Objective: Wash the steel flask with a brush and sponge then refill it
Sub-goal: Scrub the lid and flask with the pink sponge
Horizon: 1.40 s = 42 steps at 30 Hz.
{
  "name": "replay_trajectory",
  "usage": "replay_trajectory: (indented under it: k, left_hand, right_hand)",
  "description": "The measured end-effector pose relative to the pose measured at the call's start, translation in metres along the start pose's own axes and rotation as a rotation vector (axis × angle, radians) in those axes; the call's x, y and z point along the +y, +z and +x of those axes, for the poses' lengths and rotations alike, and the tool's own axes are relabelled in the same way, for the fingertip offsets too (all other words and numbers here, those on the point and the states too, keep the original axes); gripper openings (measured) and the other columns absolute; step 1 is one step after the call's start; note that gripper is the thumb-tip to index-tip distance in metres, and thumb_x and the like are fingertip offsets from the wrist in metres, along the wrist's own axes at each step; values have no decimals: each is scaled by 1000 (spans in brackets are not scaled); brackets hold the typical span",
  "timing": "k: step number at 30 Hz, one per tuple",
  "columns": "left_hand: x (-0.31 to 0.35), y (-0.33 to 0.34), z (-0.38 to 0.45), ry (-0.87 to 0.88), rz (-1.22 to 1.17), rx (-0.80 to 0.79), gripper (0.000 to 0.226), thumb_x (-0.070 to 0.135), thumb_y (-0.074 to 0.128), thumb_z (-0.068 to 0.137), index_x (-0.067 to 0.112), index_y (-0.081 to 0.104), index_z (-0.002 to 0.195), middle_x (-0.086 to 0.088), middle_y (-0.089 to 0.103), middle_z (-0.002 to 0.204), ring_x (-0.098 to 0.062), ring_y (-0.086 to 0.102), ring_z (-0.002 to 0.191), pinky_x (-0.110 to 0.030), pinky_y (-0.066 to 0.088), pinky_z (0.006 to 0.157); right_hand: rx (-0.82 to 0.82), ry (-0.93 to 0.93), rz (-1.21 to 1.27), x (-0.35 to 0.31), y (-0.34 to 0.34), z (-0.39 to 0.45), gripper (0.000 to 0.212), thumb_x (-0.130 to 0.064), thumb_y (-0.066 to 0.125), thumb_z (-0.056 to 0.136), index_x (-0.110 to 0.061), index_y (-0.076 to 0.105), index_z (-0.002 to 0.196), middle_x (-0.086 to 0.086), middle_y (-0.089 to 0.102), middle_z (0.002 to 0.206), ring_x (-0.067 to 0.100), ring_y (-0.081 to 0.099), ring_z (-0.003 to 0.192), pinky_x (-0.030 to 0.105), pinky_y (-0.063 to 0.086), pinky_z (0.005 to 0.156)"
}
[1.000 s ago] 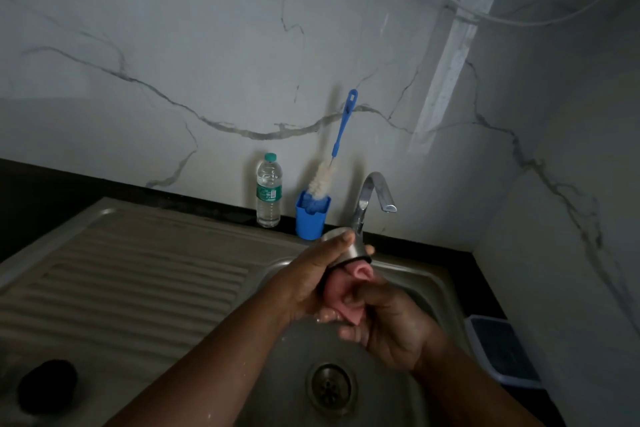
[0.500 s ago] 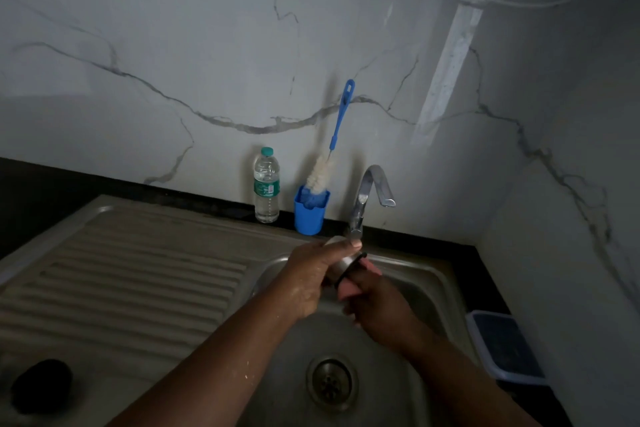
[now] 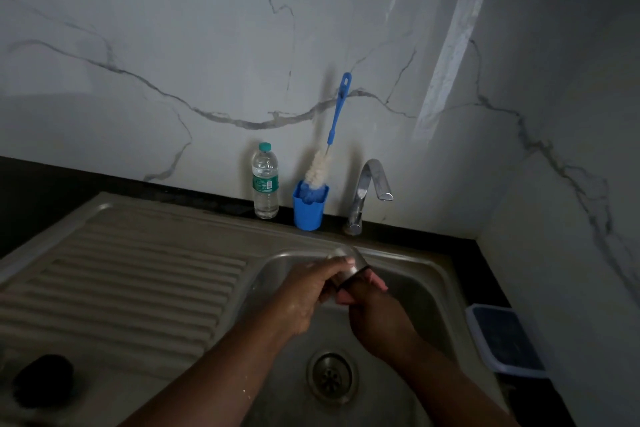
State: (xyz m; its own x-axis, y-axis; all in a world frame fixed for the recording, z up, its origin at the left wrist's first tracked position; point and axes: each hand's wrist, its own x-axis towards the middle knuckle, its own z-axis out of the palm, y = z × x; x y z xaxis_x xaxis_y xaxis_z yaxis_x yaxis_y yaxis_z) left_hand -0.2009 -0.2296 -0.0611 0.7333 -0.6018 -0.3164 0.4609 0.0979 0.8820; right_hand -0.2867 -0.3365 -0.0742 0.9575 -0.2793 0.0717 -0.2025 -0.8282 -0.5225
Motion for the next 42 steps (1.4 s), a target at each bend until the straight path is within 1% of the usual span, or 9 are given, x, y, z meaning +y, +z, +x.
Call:
replay_trajectory:
  k: [5,11,19,22,25,28,36,39,42]
  left_hand:
    - [-1,-15,-2,54,-182,-196,25,10,71,77,2,68,100,-14,70,92,-21,65,85,-31,50,76]
    - [9,-6,5,-80,145,24,48,57,76,70,18,69,96,-5,72,88,-22,63,90,-38,45,92]
    - [2,-19,11,11,-212,-150,53,-2,72,67,10,62,119,-11,71,97,-20,67,84,-29,55,72]
    - [0,-21,10,-22,-121,-160,23,19,71,80,15,66,102,-8,68,91,-17,65,78,-28,52,74]
    - [-5,-16,8,-154,148,-28,50,65,69,73,20,67,95,-3,72,86,-19,65,89,-32,47,86]
    - [-10,-10,6,-113,168,3,42,52,74,75,17,69,98,-3,73,89,-17,66,87,-29,50,75]
    - [-1,-30,4,46,-192,-396,38,6,73,69,4,66,106,-14,69,94,-22,66,85,-29,53,75]
    - [2,-19,-1,-7,59,-251,31,40,76,77,16,69,96,-3,72,90,-17,64,88,-32,47,80]
    - [2,-7,-5,-24,202,-29,53,67,63,71,20,73,92,1,75,91,-16,64,94,-36,42,84]
  right_hand:
    - [-154,150,747,-7,-12,-1,38,2,44,94,-32,57,101,4,63,99,17,65,72,29,54,63]
    - [-98,-119,-400,-2,-13,1,32,-15,43,94,-32,58,116,-5,63,119,17,62,103,24,45,82]
    - [-143,83,520,-2,-3,0,33,4,43,95,-20,58,112,-3,59,89,1,59,60,17,49,54]
    - [-74,-145,196,7,-1,0,33,1,47,90,-22,63,108,-6,60,96,2,62,77,25,53,66]
    - [-55,-206,-274,12,2,-4,37,-12,47,91,-32,57,120,-7,64,111,15,63,97,25,47,76]
    - [-28,-129,-342,11,7,-5,44,-14,45,91,-35,50,129,-3,64,117,19,64,99,31,52,79]
    - [-325,340,1270,-17,-14,-7,49,15,39,83,-11,57,120,19,68,89,28,63,62,30,51,49]
    - [-331,377,1340,-23,-22,-9,48,14,38,82,-12,56,119,16,70,90,28,62,62,31,51,51]
    - [-187,306,920,-30,-20,-7,39,5,40,93,-19,56,119,9,72,100,24,66,66,34,54,61]
